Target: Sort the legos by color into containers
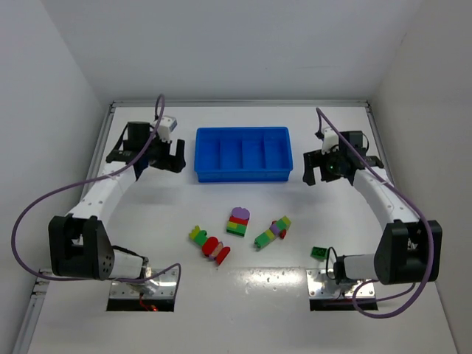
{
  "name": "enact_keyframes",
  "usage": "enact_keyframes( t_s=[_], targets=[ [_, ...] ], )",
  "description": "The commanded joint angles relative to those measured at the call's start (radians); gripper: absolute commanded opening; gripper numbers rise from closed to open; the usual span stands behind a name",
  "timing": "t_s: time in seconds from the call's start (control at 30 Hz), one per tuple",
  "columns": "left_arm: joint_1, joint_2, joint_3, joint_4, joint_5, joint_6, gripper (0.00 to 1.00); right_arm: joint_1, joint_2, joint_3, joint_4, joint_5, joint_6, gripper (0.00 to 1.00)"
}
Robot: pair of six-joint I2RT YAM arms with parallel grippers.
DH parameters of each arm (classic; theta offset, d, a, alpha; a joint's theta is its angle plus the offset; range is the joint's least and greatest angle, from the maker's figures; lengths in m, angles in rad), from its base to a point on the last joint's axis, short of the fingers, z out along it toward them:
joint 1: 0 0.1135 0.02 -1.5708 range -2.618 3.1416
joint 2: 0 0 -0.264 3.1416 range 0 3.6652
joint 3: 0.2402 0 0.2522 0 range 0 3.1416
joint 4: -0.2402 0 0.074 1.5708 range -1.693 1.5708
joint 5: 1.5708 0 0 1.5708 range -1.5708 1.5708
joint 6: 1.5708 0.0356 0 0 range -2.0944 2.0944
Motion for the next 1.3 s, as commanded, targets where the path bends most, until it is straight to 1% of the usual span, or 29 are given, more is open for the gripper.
enact_keyframes(
  t_s=[0.0, 0.03, 0.07, 0.13, 0.17, 0.27, 0.3, 0.33, 0.37, 0.4, 0.43, 0.47, 0.5, 0.57, 0.6, 0.67, 0.7, 0.77, 0.8, 0.83, 0.9, 1.0, 1.03, 1.13, 1.23, 1.27],
  targets=[
    [-0.012, -0.026, 0.084, 0.019, 0.122, 0.064, 0.98, -0.040, -0.032, 0.018, 0.033, 0.039, 0.040, 1.00],
    [-0.035, -0.037, 0.094, 0.019, 0.123, 0.073, 0.98, -0.054, -0.042, 0.009, 0.033, 0.049, 0.054, 1.00],
    [-0.094, -0.037, 0.103, 0.019, 0.123, 0.100, 0.95, -0.087, -0.043, 0.009, 0.042, 0.065, 0.054, 1.00],
    [-0.164, -0.037, 0.112, 0.019, 0.101, 0.120, 0.94, -0.146, -0.053, -0.002, 0.042, 0.088, 0.080, 1.00],
    [-0.241, -0.037, 0.112, 0.019, 0.101, 0.140, 0.92, -0.164, -0.053, -0.002, 0.042, 0.097, 0.089, 1.00],
    [-0.364, -0.037, 0.103, 0.019, 0.103, 0.166, 0.92, -0.244, -0.073, -0.013, 0.042, 0.137, 0.124, 1.00],
    [-0.447, -0.037, 0.103, 0.039, 0.103, 0.182, 0.92, -0.270, -0.073, -0.013, 0.042, 0.146, 0.135, 1.00],
    [-0.487, -0.037, 0.103, 0.050, 0.116, 0.192, 0.92, -0.333, -0.082, -0.022, 0.042, 0.146, 0.160, 1.00],
    [-0.526, -0.028, 0.091, 0.065, 0.117, 0.192, 0.92, -0.368, -0.082, -0.022, 0.042, 0.146, 0.172, 1.00],
    [-0.594, -0.013, 0.080, 0.103, 0.142, 0.206, 0.92, -0.403, -0.082, -0.022, 0.042, 0.113, 0.181, 1.00],
    [-0.625, 0.000, 0.080, 0.123, 0.155, 0.215, 0.92, -0.436, -0.072, -0.022, 0.042, 0.093, 0.194, 1.00],
    [-0.655, 0.012, 0.080, 0.148, 0.166, 0.215, 0.92, -0.495, -0.063, -0.022, 0.027, 0.045, 0.194, 1.00],
    [-0.711, 0.026, 0.080, 0.194, 0.176, 0.225, 0.92, -0.522, -0.050, -0.010, 0.016, 0.024, 0.194, 1.00],
    [-0.762, 0.076, 0.080, 0.240, 0.213, 0.225, 0.92, -0.592, -0.014, 0.001, -0.010, -0.057, 0.194, 1.00],
    [-0.806, 0.095, 0.091, 0.276, 0.231, 0.234, 0.92, -0.614, -0.004, 0.001, -0.010, -0.088, 0.194, 1.00],
    [-0.843, 0.168, 0.127, 0.291, 0.305, 0.249, 0.92, -0.669, 0.005, 0.010, -0.022, -0.163, 0.203, 1.00],
    [-0.872, 0.190, 0.140, 0.323, 0.330, 0.263, 0.89, -0.684, 0.016, 0.010, -0.022, -0.191, 0.203, 1.00],
    [-0.900, 0.233, 0.167, 0.358, 0.370, 0.263, 0.89, -0.724, 0.016, 0.000, -0.012, -0.265, 0.203, 1.00],
    [-0.922, 0.274, 0.187, 0.392, 0.385, 0.263, 0.86, -0.734, 0.026, -0.011, -0.012, -0.286, 0.203, 1.00],
    [-0.932, 0.292, 0.196, 0.410, 0.400, 0.263, 0.86, -0.743, 0.036, -0.011, -0.012, -0.330, 0.203, 1.00],
    [-0.954, 0.346, 0.210, 0.467, 0.426, 0.251, 0.83, -0.770, 0.046, -0.011, -0.012, -0.368, 0.194, 1.00],
    [-0.963, 0.389, 0.221, 0.539, 0.486, 0.231, 0.82, -0.798, 0.065, -0.011, -0.012, -0.459, 0.184, 1.00],
    [-0.963, 0.417, 0.230, 0.586, 0.498, 0.213, 0.81, -0.798, 0.065, -0.011, -0.012, -0.473, 0.184, 1.00],
    [-0.972, 0.469, 0.241, 0.671, 0.525, 0.153, 0.81, -0.818, 0.076, -0.020, -0.012, -0.510, 0.175, 1.00],
    [-1.000, 0.503, 0.253, 0.699, 0.534, 0.153, 0.80, -0.829, 0.097, -0.020, -0.012, -0.521, 0.175, 1.00],
    [-1.012, 0.512, 0.253, 0.699, 0.523, 0.153, 0.78, -0.829, 0.097, -0.020, -0.012, -0.533, 0.175, 1.00]
  ],
)
